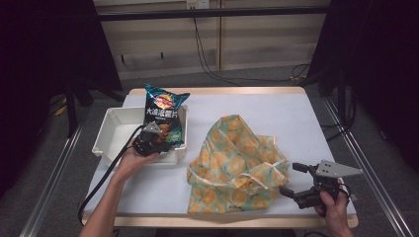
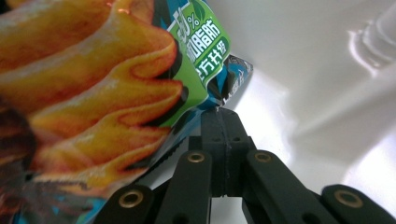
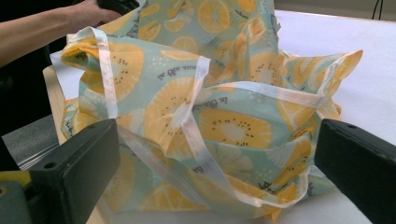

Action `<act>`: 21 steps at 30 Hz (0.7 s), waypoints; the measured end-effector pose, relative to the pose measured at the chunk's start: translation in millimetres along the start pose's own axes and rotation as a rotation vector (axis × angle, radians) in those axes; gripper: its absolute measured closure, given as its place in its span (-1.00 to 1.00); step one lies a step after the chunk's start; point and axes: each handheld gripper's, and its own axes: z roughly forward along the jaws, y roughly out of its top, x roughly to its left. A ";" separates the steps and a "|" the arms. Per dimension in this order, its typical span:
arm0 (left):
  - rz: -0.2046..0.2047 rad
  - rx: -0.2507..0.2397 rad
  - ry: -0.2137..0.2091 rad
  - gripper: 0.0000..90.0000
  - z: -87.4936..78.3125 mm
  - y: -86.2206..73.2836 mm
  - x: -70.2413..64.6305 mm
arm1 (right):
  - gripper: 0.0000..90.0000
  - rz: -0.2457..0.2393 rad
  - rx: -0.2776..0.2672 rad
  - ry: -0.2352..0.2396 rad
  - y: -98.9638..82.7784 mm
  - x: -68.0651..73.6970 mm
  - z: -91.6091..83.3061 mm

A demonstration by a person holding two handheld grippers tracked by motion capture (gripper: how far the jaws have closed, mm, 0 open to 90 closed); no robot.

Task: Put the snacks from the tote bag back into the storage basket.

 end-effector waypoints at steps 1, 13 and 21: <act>-0.002 0.003 0.010 1.00 1.4 0.5 1.9 | -1.00 0.000 -0.001 0.000 0.0 0.2 -0.1; -0.063 0.002 0.064 1.00 8.4 0.7 16.8 | -1.00 -0.002 0.000 0.002 -0.2 -0.1 0.0; -0.052 -0.001 0.053 0.98 1.7 2.1 13.0 | -1.00 0.004 -0.003 -0.002 -0.1 -0.1 -0.7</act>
